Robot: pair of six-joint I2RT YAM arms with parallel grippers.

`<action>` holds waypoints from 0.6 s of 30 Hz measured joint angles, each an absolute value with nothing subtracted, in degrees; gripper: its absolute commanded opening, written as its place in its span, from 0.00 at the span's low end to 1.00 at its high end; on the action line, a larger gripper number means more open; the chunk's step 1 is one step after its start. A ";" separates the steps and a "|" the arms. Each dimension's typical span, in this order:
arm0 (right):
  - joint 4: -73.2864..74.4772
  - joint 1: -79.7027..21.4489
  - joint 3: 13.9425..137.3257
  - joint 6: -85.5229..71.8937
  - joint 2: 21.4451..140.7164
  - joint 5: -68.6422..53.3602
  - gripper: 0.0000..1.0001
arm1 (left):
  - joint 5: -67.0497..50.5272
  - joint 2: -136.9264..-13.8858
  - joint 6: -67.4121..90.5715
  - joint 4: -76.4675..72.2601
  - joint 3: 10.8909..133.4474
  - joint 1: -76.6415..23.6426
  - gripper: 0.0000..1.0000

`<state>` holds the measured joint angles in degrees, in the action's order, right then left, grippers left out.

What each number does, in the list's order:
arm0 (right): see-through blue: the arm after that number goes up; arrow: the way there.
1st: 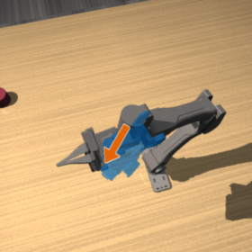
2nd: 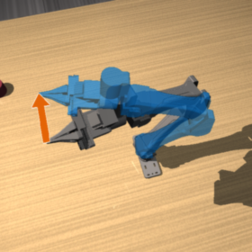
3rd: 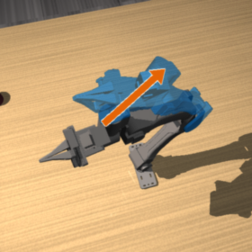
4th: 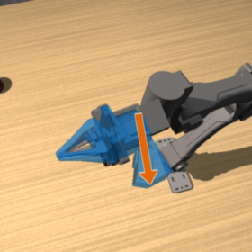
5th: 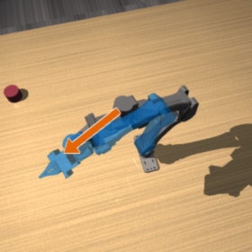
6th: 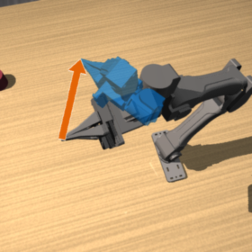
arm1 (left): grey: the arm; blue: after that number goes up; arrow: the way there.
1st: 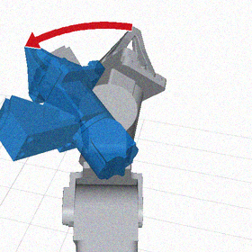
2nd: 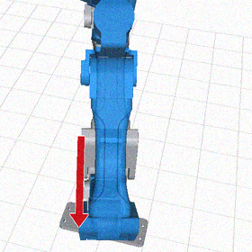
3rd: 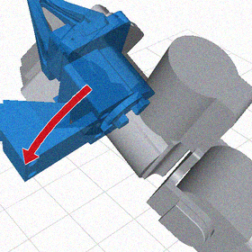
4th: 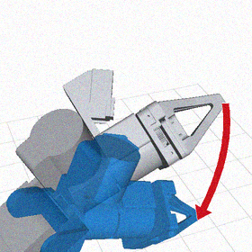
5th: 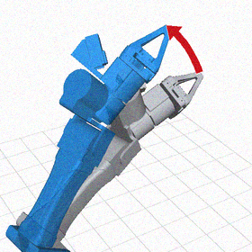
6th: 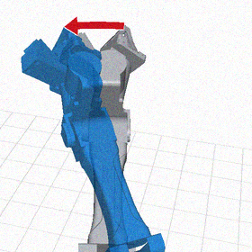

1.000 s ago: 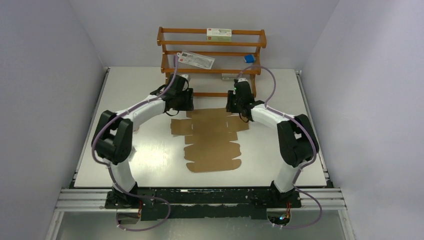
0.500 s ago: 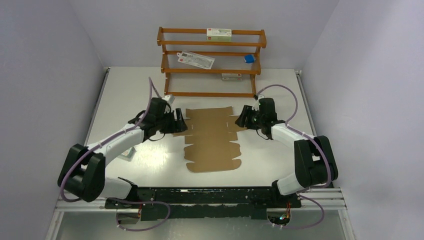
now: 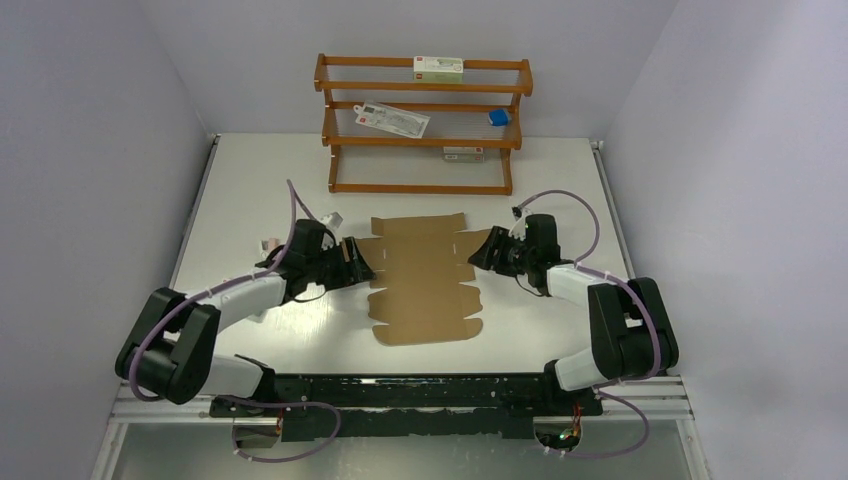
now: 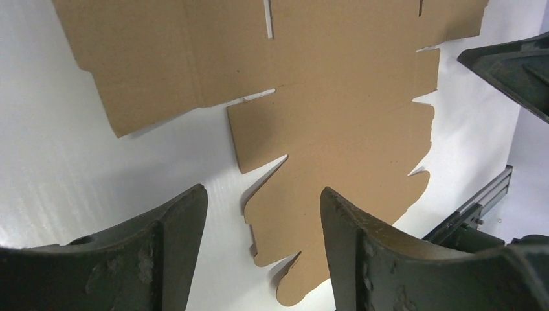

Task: Fold the paper box

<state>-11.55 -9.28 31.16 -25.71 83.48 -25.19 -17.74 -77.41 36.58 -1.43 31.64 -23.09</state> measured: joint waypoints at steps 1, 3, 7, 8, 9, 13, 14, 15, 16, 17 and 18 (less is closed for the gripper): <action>-11.84 -9.23 30.92 -25.78 83.61 -25.26 0.57 | -18.13 -77.84 36.84 -2.09 31.53 -23.07 0.69; -12.23 -9.10 30.79 -25.78 84.18 -25.41 0.57 | -18.72 -78.76 37.15 -3.40 31.53 -23.07 0.69; -12.64 -9.02 30.68 -25.80 85.27 -25.87 0.56 | -19.84 -80.75 37.60 -5.58 31.46 -23.07 0.68; -12.80 -9.02 30.59 -25.80 85.45 -26.13 0.56 | -20.05 -81.28 37.82 -6.24 31.33 -23.07 0.68; -13.08 -8.99 30.39 -25.85 85.67 -26.37 0.56 | -20.32 -81.67 38.06 -6.68 31.20 -23.07 0.68; -14.24 -8.97 30.26 -26.61 87.13 -27.68 0.54 | -21.34 -83.26 38.63 -8.36 30.94 -23.07 0.68; -14.81 -8.97 30.17 -26.87 87.42 -28.01 0.54 | -21.52 -83.66 38.72 -8.73 30.94 -23.07 0.68; -15.44 -8.97 30.06 -27.14 87.77 -28.45 0.53 | -21.69 -83.96 38.85 -8.97 30.94 -23.07 0.67; -16.14 -8.97 29.91 -27.40 88.12 -28.99 0.53 | -21.93 -84.33 38.96 -9.32 30.94 -23.07 0.67; -16.78 -8.97 29.85 -27.66 88.51 -29.50 0.53 | -22.13 -84.68 39.09 -9.67 30.94 -23.11 0.67; -17.43 -8.97 29.82 -27.94 88.92 -30.06 0.52 | -22.31 -85.03 39.29 -10.00 30.94 -23.24 0.67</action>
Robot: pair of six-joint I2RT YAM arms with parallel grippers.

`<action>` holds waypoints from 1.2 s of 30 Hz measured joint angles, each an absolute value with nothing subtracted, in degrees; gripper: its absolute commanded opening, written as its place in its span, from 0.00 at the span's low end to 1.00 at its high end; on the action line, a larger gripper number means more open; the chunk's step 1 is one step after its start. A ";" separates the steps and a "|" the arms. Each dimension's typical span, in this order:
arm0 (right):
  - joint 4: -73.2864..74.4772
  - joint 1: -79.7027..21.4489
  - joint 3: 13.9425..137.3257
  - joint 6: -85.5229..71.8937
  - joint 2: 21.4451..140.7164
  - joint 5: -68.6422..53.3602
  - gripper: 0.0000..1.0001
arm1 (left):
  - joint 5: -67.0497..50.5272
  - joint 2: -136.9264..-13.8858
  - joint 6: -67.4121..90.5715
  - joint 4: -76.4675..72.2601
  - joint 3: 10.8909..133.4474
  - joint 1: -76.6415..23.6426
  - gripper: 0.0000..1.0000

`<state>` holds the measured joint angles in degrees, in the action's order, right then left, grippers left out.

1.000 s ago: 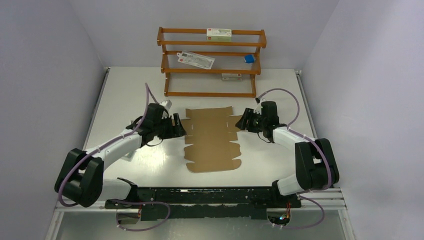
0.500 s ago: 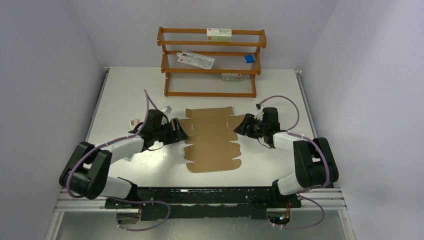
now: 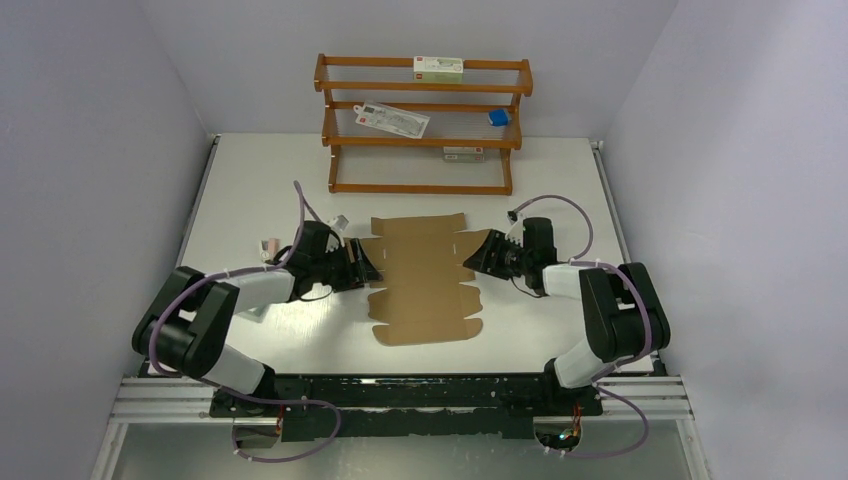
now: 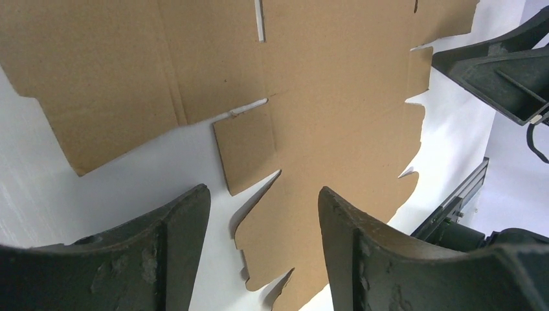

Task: Fold the paper box

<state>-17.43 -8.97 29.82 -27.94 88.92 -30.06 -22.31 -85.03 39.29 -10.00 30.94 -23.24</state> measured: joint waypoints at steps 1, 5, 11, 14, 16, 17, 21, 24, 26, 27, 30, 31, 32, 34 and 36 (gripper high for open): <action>-18.02 -8.97 29.82 -28.23 89.32 -30.59 0.52 | -22.41 -85.32 39.48 -10.33 30.92 -23.42 0.67; -19.55 -8.97 29.80 -28.97 90.39 -31.99 0.51 | -22.85 -86.37 40.10 -12.25 30.94 -23.86 0.66; -19.79 -9.08 29.78 -29.43 90.70 -32.86 0.46 | -23.49 -87.35 41.23 -13.98 30.94 -24.36 0.64; -19.35 -9.17 29.78 -29.41 90.67 -32.86 0.44 | -23.46 -87.33 41.43 -13.93 30.94 -24.60 0.63; -18.96 -9.32 29.78 -29.41 90.61 -32.82 0.42 | -23.46 -87.33 41.43 -13.91 30.94 -24.67 0.63; -18.70 -9.45 29.78 -29.39 90.52 -32.80 0.42 | -23.46 -87.33 41.45 -13.89 30.94 -24.75 0.62; -17.93 -10.11 29.80 -29.32 89.82 -32.60 0.39 | -23.31 -86.94 41.43 -13.61 30.94 -25.50 0.60; -17.04 -10.59 29.85 -29.10 88.92 -32.01 0.37 | -23.07 -86.06 41.41 -13.28 31.00 -26.09 0.59; -16.23 -10.90 29.95 -28.91 88.31 -31.35 0.36 | -22.63 -85.54 41.39 -12.91 31.14 -26.46 0.58; -15.49 -11.16 30.04 -28.67 87.88 -30.79 0.36 | -22.22 -85.21 41.34 -12.40 31.33 -26.72 0.58; -13.39 -12.16 30.74 -27.86 86.78 -28.73 0.35 | -21.23 -84.73 41.10 -11.16 32.05 -27.44 0.57; -12.53 -12.67 31.18 -27.51 86.43 -27.88 0.35 | -20.91 -84.64 40.95 -10.83 32.40 -27.73 0.57; -11.66 -13.32 31.73 -27.09 86.11 -26.87 0.35 | -20.53 -84.64 40.80 -10.48 32.80 -28.05 0.57; -10.09 -14.83 32.80 -26.24 85.49 -24.47 0.35 | -19.57 -84.64 40.34 -9.61 33.71 -28.84 0.57; -8.40 -16.51 33.80 -25.34 84.95 -21.91 0.35 | -18.70 -84.64 39.81 -8.73 34.61 -29.76 0.57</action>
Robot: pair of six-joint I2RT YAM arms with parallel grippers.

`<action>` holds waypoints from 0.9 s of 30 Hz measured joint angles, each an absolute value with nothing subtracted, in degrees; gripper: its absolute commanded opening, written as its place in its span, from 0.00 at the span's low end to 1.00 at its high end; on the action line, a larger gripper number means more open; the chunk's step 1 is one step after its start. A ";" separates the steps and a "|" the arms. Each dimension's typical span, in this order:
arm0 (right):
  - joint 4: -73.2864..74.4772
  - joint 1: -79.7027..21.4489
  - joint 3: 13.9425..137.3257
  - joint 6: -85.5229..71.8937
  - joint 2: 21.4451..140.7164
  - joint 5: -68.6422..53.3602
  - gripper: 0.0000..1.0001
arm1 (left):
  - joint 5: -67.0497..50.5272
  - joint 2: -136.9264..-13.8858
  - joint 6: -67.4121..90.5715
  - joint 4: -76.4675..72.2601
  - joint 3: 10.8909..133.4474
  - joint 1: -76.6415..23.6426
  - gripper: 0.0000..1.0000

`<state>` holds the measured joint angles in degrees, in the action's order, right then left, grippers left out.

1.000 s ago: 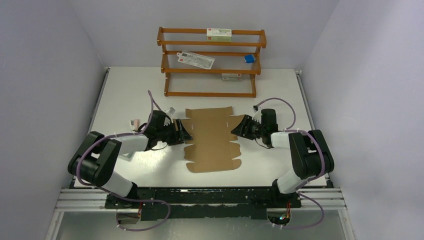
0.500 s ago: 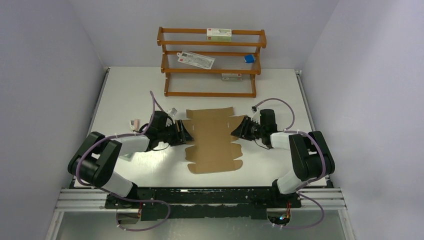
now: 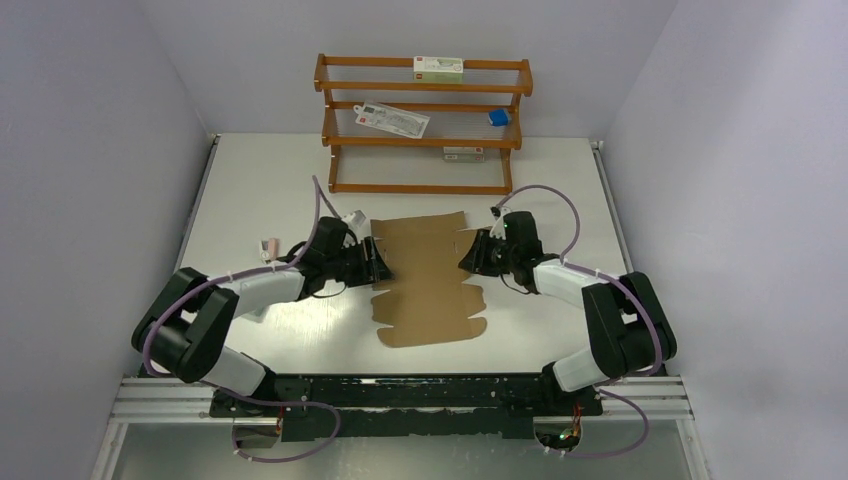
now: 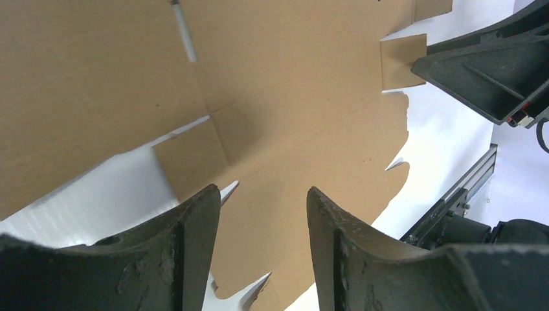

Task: Fold the paper box

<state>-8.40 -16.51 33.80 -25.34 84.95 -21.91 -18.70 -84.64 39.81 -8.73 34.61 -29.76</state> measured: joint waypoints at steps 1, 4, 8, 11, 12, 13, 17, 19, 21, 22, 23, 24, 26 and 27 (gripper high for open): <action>-7.75 -17.26 34.22 -24.99 84.77 -20.69 0.35 | -18.20 -84.64 39.59 -8.23 35.09 -30.33 0.58; -6.00 -18.92 35.14 -24.08 84.42 -17.69 0.34 | -16.88 -84.64 39.09 -7.14 35.88 -31.22 0.64; -4.69 -19.62 35.27 -23.40 84.34 -15.27 0.33 | -14.13 -84.18 38.70 -4.95 35.97 -31.42 0.67; -4.25 -19.70 35.27 -23.05 84.34 -14.02 0.32 | -11.66 -83.48 38.54 -3.40 35.94 -31.44 0.68; -4.16 -19.73 35.27 -23.00 84.34 -13.69 0.32 | -11.03 -83.44 38.54 -3.20 35.94 -31.44 0.68; -4.08 -19.73 35.27 -22.90 84.34 -13.45 0.32 | -10.44 -83.44 38.54 -3.16 35.94 -31.44 0.68; -3.88 -19.75 35.27 -22.70 84.34 -13.06 0.31 | -9.19 -83.83 38.59 -3.09 35.94 -31.38 0.68; -3.88 -19.75 35.27 -22.68 84.34 -13.04 0.31 | -8.73 -84.75 38.59 -3.11 35.94 -31.38 0.69; -3.90 -19.75 35.27 -22.65 84.34 -13.04 0.30 | -8.36 -85.78 38.63 -3.16 35.94 -31.35 0.68; -3.90 -19.77 35.27 -22.65 84.34 -13.04 0.30 | -8.36 -86.00 38.68 -3.64 35.94 -31.33 0.68; -3.90 -19.79 35.27 -22.65 84.34 -13.04 0.30 | -8.36 -86.13 38.68 -3.95 35.94 -31.33 0.68; -3.90 -19.86 35.27 -22.65 84.34 -13.04 0.29 | -8.38 -86.41 38.81 -4.51 35.94 -31.33 0.67; -3.88 -19.92 35.27 -22.65 84.34 -13.04 0.29 | -8.58 -87.00 38.92 -5.65 35.94 -31.31 0.66; -3.90 -19.97 35.27 -22.65 84.34 -13.04 0.29 | -8.91 -87.37 39.03 -6.50 35.97 -31.31 0.65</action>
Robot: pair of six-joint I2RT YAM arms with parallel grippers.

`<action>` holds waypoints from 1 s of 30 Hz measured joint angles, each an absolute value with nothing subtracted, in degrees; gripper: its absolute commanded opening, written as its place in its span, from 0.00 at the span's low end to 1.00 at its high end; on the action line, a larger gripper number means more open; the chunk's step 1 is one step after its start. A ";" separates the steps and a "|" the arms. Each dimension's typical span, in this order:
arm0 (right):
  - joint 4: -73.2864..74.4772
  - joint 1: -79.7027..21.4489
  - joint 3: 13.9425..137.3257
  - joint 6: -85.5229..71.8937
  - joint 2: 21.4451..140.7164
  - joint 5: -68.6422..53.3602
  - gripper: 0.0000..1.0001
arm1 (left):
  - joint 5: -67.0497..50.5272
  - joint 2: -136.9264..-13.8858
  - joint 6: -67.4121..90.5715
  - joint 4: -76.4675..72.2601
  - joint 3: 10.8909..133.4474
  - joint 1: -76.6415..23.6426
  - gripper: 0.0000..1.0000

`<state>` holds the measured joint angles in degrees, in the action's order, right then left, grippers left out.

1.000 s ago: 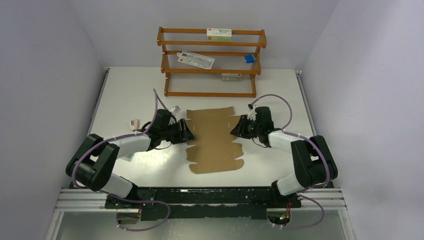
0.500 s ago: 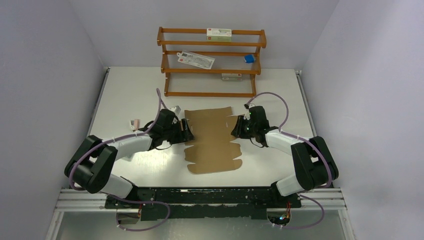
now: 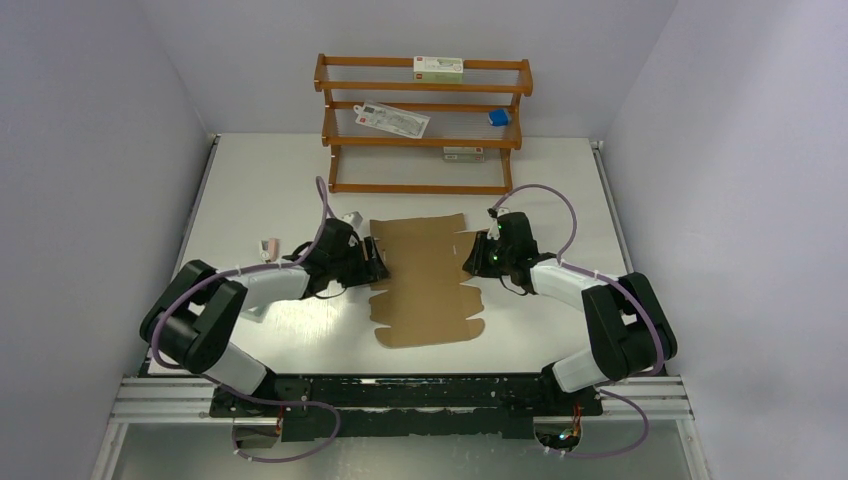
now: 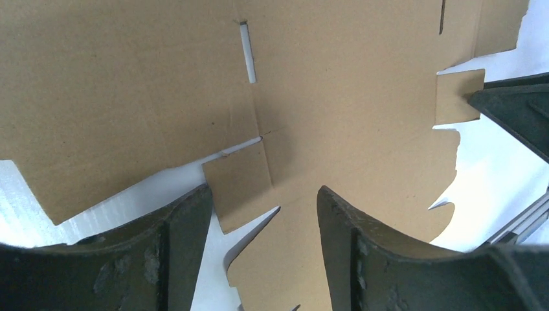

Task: Fold the paper box

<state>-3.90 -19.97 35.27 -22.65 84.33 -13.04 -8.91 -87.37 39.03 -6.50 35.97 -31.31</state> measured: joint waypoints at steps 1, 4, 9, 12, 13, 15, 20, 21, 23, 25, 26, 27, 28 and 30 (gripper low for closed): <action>-3.90 -20.01 35.27 -22.65 84.34 -13.04 0.28 | -9.23 -87.61 39.11 -6.94 35.94 -31.29 0.65; -3.88 -20.12 35.27 -22.65 84.34 -13.04 0.28 | -10.17 -87.99 39.48 -7.81 35.94 -31.27 0.63; -3.31 -21.10 35.46 -22.65 84.14 -12.23 0.28 | -10.76 -87.55 39.70 -6.96 35.94 -31.29 0.60; -3.20 -21.61 35.53 -22.65 83.92 -11.84 0.27 | -10.76 -86.56 39.70 -6.44 35.94 -31.29 0.58; -3.09 -21.80 35.59 -22.68 83.90 -11.55 0.27 | -10.76 -86.21 39.70 -6.26 35.94 -31.29 0.57; -2.96 -22.17 35.73 -22.68 83.90 -11.00 0.27 | -10.76 -85.80 39.70 -6.02 35.94 -31.29 0.56; -2.02 -23.33 36.29 -22.65 83.90 -9.10 0.26 | -10.76 -85.69 39.77 -5.69 35.94 -31.38 0.53; -1.87 -23.55 36.42 -22.65 83.90 -8.69 0.26 | -10.76 -85.69 39.86 -5.69 35.94 -31.46 0.52; -1.80 -23.86 36.58 -22.65 83.90 -8.08 0.26 | -10.81 -85.69 39.90 -5.69 35.94 -31.73 0.51; -1.80 -24.18 36.64 -22.65 83.90 -7.53 0.26 | -10.81 -85.69 40.05 -5.69 35.97 -32.12 0.50; -1.80 -24.34 36.64 -22.65 83.90 -7.25 0.26 | -10.81 -85.69 40.14 -5.69 35.97 -32.38 0.50; -1.80 -24.47 36.64 -22.65 83.90 -6.98 0.26 | -10.79 -85.69 40.23 -5.69 35.99 -32.47 0.49; -1.78 -24.62 36.64 -22.65 83.90 -6.55 0.26 | -10.79 -85.69 40.34 -5.63 36.07 -32.95 0.49; -1.78 -24.93 36.64 -22.65 83.90 -6.11 0.26 | -10.74 -85.69 40.53 -5.32 36.42 -33.54 0.48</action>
<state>-1.78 -24.93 36.64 -22.65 83.90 -6.11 -10.74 -85.69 40.53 -5.32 36.42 -33.54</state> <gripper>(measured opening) 0.259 0.490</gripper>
